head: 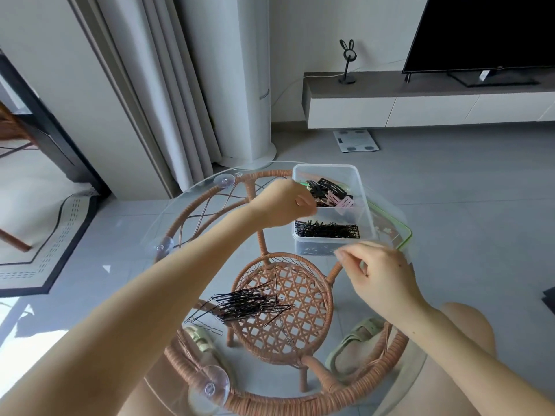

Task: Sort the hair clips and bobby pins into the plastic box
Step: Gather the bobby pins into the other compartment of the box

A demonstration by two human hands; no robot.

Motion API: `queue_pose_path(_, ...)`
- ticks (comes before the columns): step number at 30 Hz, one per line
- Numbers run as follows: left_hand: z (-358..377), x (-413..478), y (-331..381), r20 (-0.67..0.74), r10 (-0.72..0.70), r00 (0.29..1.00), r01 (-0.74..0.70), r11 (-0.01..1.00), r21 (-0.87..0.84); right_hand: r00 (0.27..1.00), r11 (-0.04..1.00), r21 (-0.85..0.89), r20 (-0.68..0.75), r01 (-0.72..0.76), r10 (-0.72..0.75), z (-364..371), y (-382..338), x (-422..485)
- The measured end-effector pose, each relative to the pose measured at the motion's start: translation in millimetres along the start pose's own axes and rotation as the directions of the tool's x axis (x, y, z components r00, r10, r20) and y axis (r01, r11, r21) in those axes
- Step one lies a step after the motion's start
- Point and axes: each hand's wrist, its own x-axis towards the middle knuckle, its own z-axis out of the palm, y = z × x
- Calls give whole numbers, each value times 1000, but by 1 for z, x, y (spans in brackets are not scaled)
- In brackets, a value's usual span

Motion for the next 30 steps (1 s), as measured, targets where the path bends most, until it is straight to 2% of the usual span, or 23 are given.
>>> queue_pose_path(2, -3, -24, -14, -98, -55, 994, 55, 998, 0, 971, 998, 8, 235, -56, 53, 10, -1, -9)
queue_pose_path(4, 2, -56, -33, -129, -172, 977, 185, 977, 103, 872, 989, -61, 465, -138, 151, 26, -2, -18)
queue_pose_path(5, 8, -73, -44, -110, -248, 962, 265, 945, 189, 830, 983, -99, 527, -156, 185, 34, -4, -20)
queue_pose_path(7, 25, -108, -63, -73, -404, 912, 404, 849, 340, 820, 974, -133, 525, -185, 227, 48, -13, -20)
queue_pose_path(9, 41, -133, -72, -67, -496, 865, 485, 797, 361, 845, 964, -153, 465, -217, 264, 62, -25, -14)
queue_pose_path(12, 60, -148, -69, -80, -504, 860, 498, 798, 339, 881, 965, -185, 403, -186, 247, 83, -48, -2)
queue_pose_path(15, 67, -144, -58, -49, -495, 868, 482, 813, 325, 890, 976, -149, 406, -159, 207, 101, -71, 5)
queue_pose_path(18, 64, -138, -51, -29, -511, 859, 509, 846, 162, 873, 984, -81, 454, -157, 177, 105, -83, 6)
queue_pose_path(20, 59, -142, -50, -32, -523, 852, 524, 849, 66, 884, 985, -31, 437, -171, 167, 93, -81, 0)
queue_pose_path(22, 55, -152, -54, -78, -519, 851, 524, 846, 96, 893, 982, -47, 410, -184, 187, 77, -70, -10)
queue_pose_path(24, 53, -163, -62, -139, -518, 844, 536, 823, 187, 866, 967, -120, 430, -226, 255, 62, -57, -22)
queue_pose_path(26, 53, -169, -70, -130, -542, 830, 557, 796, 237, 810, 942, -166, 481, -292, 336, 53, -50, -34)
queue_pose_path(30, 60, -161, -67, -59, -525, 849, 526, 831, 182, 721, 891, -101, 551, -443, 421, 57, -58, -40)
